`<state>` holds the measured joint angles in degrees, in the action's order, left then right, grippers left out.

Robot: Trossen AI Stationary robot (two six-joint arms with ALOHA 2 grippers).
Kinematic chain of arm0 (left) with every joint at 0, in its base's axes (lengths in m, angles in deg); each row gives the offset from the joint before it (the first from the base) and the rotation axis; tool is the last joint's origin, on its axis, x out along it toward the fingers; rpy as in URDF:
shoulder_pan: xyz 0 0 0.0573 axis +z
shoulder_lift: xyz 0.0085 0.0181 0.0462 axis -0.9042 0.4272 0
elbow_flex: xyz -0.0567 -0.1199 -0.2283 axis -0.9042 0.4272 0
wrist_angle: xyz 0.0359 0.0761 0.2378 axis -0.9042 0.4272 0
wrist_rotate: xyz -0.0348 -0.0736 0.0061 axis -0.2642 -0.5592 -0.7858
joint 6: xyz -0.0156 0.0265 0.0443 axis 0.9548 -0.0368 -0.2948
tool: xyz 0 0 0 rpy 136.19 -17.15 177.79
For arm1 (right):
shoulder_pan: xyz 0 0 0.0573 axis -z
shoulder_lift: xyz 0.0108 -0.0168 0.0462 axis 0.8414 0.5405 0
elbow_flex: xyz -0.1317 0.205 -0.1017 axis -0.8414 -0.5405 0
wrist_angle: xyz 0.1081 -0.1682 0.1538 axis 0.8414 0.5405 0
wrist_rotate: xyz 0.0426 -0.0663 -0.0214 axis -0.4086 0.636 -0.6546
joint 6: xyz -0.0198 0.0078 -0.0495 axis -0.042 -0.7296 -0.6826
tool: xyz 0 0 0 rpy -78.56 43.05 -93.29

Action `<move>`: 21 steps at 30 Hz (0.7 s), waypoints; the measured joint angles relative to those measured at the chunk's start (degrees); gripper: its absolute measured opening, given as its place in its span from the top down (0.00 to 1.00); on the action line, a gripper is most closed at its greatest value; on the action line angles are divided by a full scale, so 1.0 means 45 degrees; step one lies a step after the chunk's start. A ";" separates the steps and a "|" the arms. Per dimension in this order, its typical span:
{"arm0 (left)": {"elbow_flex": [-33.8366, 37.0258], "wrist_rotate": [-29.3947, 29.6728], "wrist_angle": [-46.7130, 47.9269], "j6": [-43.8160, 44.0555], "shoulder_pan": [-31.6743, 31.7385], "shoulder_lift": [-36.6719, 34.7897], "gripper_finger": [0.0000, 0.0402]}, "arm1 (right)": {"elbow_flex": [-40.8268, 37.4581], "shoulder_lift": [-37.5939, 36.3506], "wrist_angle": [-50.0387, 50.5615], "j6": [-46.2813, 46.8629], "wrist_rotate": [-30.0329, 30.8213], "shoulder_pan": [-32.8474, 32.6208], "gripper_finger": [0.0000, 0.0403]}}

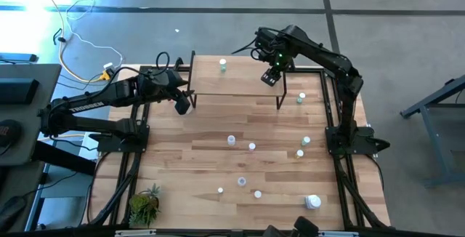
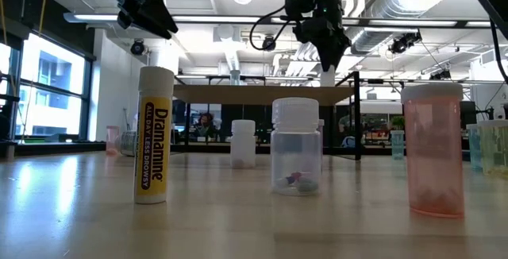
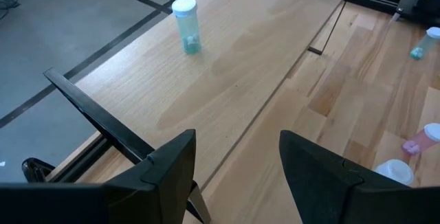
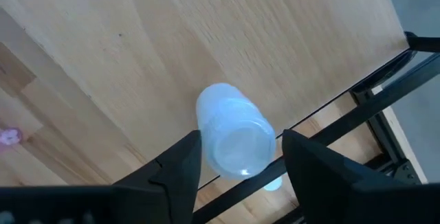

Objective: Pick and place medicine bottles onto shelf by color
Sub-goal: Put the white pill bottle on the shelf, then put the orange pill bottle on the shelf

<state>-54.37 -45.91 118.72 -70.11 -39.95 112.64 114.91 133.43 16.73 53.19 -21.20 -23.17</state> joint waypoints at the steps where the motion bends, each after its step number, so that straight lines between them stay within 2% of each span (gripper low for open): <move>1: 0.0000 0.0000 0.0000 0.0001 -0.0002 -0.0001 0.50 | 0.0000 0.0000 -0.0008 0.0000 0.0006 0.0004 0.50; 13: 0.0000 0.0042 0.1956 0.1557 0.0001 0.0004 0.50 | 0.1737 -0.0005 -0.0040 0.0000 -0.0061 0.0004 0.49; 21: 0.0000 0.1291 0.3888 0.4226 -0.0002 0.0004 0.50 | 0.3139 -0.0019 -0.0050 0.0037 -0.0070 0.0001 0.49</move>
<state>-54.37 -40.10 136.22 -51.09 -39.96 112.66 129.03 133.34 16.50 53.35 -21.52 -23.17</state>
